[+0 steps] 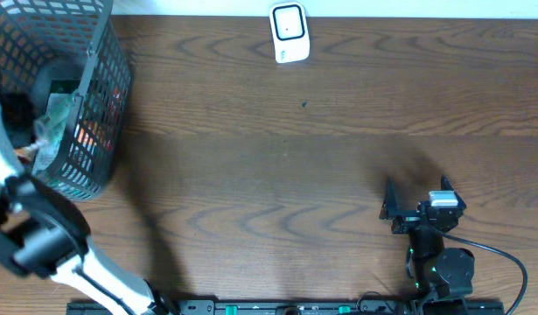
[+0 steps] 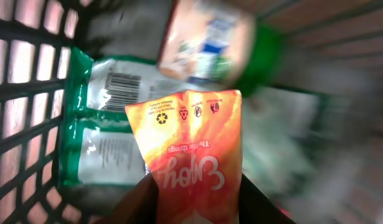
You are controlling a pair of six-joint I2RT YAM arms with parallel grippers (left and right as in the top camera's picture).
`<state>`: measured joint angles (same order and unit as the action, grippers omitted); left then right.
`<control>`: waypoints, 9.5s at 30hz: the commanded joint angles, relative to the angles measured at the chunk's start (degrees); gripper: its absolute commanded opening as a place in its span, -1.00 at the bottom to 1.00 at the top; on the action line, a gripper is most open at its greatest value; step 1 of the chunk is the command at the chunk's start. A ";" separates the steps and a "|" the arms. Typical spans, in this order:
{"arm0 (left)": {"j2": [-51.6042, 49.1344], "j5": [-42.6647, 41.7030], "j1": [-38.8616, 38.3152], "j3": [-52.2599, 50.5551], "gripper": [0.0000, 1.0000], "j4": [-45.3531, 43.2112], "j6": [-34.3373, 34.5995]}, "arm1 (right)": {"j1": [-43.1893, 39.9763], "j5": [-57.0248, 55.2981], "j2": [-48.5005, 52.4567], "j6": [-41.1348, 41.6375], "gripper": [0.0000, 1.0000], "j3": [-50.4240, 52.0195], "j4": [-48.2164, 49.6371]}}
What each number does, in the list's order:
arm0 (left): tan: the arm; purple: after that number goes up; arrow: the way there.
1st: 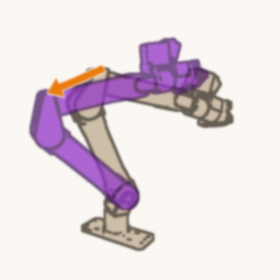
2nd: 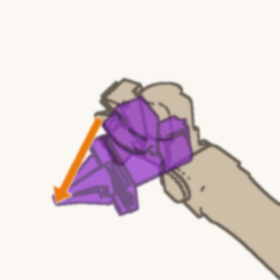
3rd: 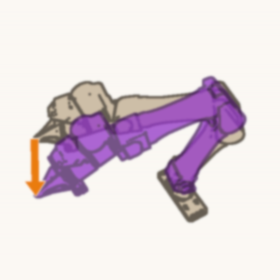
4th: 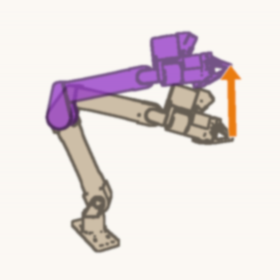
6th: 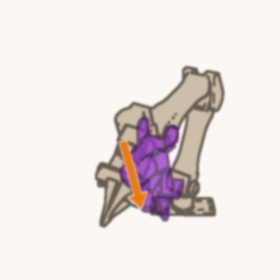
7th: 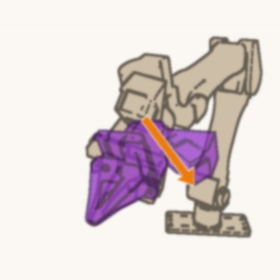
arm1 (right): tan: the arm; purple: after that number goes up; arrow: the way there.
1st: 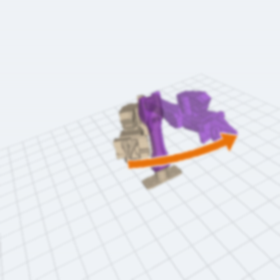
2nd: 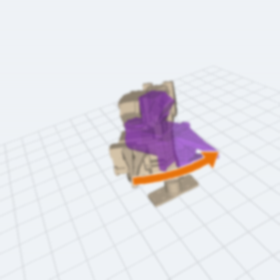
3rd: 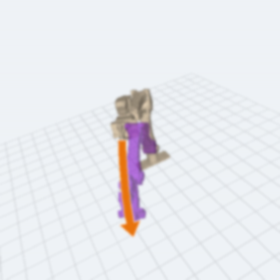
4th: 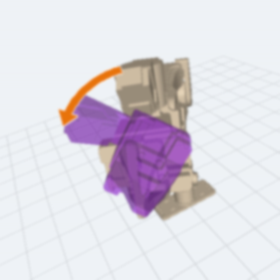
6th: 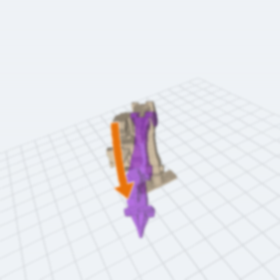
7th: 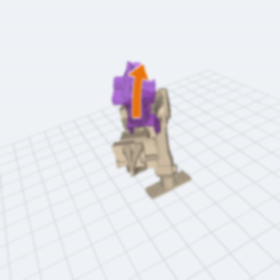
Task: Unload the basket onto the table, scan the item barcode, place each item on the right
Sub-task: 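Carry the orange tissue pack to the table center and release it, then move the left gripper back into the basket and grasp another tissue pack, then place the second orange Kleenex pack right of the first on the table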
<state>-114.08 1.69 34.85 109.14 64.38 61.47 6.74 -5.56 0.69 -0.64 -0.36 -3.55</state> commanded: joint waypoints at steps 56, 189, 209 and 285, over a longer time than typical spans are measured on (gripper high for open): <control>-9.22 1.99 -69.92 -17.09 0.36 1.88 -23.74 | -0.33 0.07 -0.31 -0.26 0.98 0.04 -0.15; -7.58 -11.56 -3.98 -13.73 0.91 -19.17 -36.52 | -0.33 0.07 -0.31 -0.28 0.99 0.04 -0.15; 3.17 -10.60 -1.88 -12.13 0.01 -22.10 -36.50 | -0.33 0.07 -0.31 -0.28 0.98 0.04 -0.15; -9.55 -38.56 -68.63 -18.99 0.75 -26.75 -60.13 | -0.33 0.07 -0.31 -0.28 0.99 0.04 -0.15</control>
<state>-124.66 -39.72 -34.13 88.75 37.47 1.43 6.74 -5.54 0.69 -0.64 -0.36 -3.55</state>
